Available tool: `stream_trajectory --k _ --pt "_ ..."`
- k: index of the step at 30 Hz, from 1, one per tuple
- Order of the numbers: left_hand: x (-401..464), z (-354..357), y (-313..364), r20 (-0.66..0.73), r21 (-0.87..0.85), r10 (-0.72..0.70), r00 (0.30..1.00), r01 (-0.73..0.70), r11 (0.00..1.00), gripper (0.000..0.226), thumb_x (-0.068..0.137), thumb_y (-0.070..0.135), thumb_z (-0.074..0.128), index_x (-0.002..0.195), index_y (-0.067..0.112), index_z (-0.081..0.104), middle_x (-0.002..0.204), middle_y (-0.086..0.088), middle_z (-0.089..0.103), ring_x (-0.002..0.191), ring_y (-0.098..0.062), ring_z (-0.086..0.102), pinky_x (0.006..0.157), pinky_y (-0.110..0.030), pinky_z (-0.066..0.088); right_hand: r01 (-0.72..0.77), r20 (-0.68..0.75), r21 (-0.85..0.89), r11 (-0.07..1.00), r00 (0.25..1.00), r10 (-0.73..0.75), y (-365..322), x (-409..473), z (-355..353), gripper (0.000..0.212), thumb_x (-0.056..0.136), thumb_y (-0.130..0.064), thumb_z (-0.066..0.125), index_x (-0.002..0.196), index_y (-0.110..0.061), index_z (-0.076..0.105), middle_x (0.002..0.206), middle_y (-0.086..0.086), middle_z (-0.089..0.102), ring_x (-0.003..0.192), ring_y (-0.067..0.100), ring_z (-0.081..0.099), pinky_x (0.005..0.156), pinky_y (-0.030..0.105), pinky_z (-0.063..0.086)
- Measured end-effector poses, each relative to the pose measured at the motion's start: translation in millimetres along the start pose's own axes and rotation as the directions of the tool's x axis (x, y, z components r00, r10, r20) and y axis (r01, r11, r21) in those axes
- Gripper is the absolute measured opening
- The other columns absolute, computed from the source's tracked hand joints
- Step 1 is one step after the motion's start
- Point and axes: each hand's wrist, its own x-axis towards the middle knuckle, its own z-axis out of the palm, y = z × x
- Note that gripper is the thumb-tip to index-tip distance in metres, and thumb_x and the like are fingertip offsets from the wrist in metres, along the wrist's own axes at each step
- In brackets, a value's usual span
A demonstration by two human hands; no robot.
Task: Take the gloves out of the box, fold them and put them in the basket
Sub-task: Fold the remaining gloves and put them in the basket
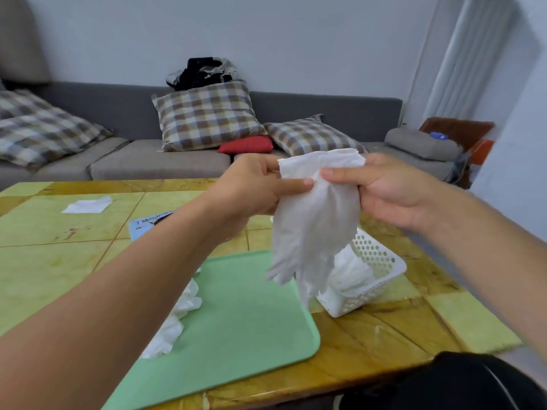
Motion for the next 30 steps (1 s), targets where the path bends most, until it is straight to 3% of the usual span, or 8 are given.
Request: stream_trajectory --k 7,10,12,16,18,22,25,30 --pt "104 13 4 0.008 -0.051 -0.166 0.986 0.166 0.985 0.023 0.09 0.012 0.074 0.113 0.011 0.07 0.103 -0.004 0.078 0.089 -0.014 0.075 0.071 -0.024 0.062 -0.07 -0.062 -0.121 0.99 0.996 0.063 -30 71 -61 0.05 0.069 -0.007 0.075 0.118 -0.009 0.071 0.115 0.01 0.075 0.11 0.024 0.071 0.093 0.036 0.059" --pt "139 16 16 -0.038 -0.108 -0.054 0.998 0.049 0.993 0.011 0.095 0.017 0.069 0.105 0.016 0.07 0.093 0.0 0.078 0.076 -0.011 0.074 0.065 -0.026 0.061 0.054 -0.065 -0.111 0.992 0.996 -0.062 -45 107 -80 0.039 0.081 -0.006 0.074 0.12 -0.009 0.07 0.118 0.012 0.074 0.113 0.025 0.07 0.093 0.039 0.058" --pt "155 14 20 -0.118 -0.12 0.058 0.991 -0.073 0.99 0.012 0.094 0.017 0.07 0.104 0.011 0.073 0.095 -0.005 0.078 0.078 -0.015 0.075 0.077 -0.034 0.063 0.157 -0.078 -0.105 0.982 0.983 -0.166 -49 122 -91 0.037 0.084 -0.007 0.075 0.12 -0.008 0.07 0.119 0.013 0.073 0.112 0.026 0.07 0.094 0.041 0.058" --pt "164 15 -26 -0.162 0.083 0.2 0.966 -0.189 0.978 0.031 0.091 0.026 0.073 0.103 -0.002 0.073 0.1 -0.022 0.074 0.082 -0.024 0.065 0.084 -0.052 0.056 0.29 -0.073 -0.238 0.927 0.946 -0.315 -2 122 -107 0.026 0.072 -0.018 0.083 0.096 -0.017 0.075 0.092 0.001 0.076 0.086 0.015 0.071 0.078 0.031 0.056" --pt "155 21 -71 -0.088 0.231 0.192 0.977 -0.168 0.958 0.042 0.09 0.034 0.073 0.098 -0.007 0.07 0.08 -0.015 0.067 0.071 -0.016 0.053 0.064 -0.043 0.047 0.277 -0.03 -0.375 0.885 0.95 -0.31 45 112 -112 0.016 0.073 -0.014 0.084 0.087 -0.016 0.075 0.081 -0.004 0.073 0.074 0.008 0.065 0.071 0.023 0.052" --pt "117 34 -144 0.175 0.497 0.159 0.972 -0.226 0.838 0.04 0.093 0.031 0.07 0.075 -0.005 0.064 0.063 -0.006 0.052 0.057 -0.015 0.044 0.057 -0.029 0.042 0.192 0.131 -0.665 0.722 0.981 -0.14 116 75 -114 0.01 0.077 -0.008 0.086 0.082 -0.014 0.08 0.08 -0.006 0.076 0.072 -0.001 0.065 0.071 0.015 0.047" --pt "90 45 -161 0.372 0.624 0.127 0.919 -0.349 0.699 0.022 0.093 0.034 0.069 0.103 0.017 0.078 0.095 0.009 0.076 0.083 -0.005 0.065 0.077 -0.028 0.052 0.203 0.221 -0.786 0.583 0.974 -0.041 133 47 -108 0.009 0.079 -0.013 0.083 0.08 -0.021 0.08 0.084 -0.011 0.076 0.08 -0.001 0.069 0.078 0.018 0.051" --pt "77 59 -136 0.519 0.697 -0.058 0.853 -0.383 0.606 0.043 0.09 0.045 0.047 0.122 0.028 0.07 0.123 0.012 0.069 0.111 -0.004 0.06 0.095 -0.028 0.048 0.211 0.331 -0.873 0.44 0.919 0.216 128 31 -108 0.011 0.078 -0.038 0.077 0.088 -0.036 0.078 0.096 -0.023 0.074 0.094 -0.004 0.067 0.091 0.029 0.054"
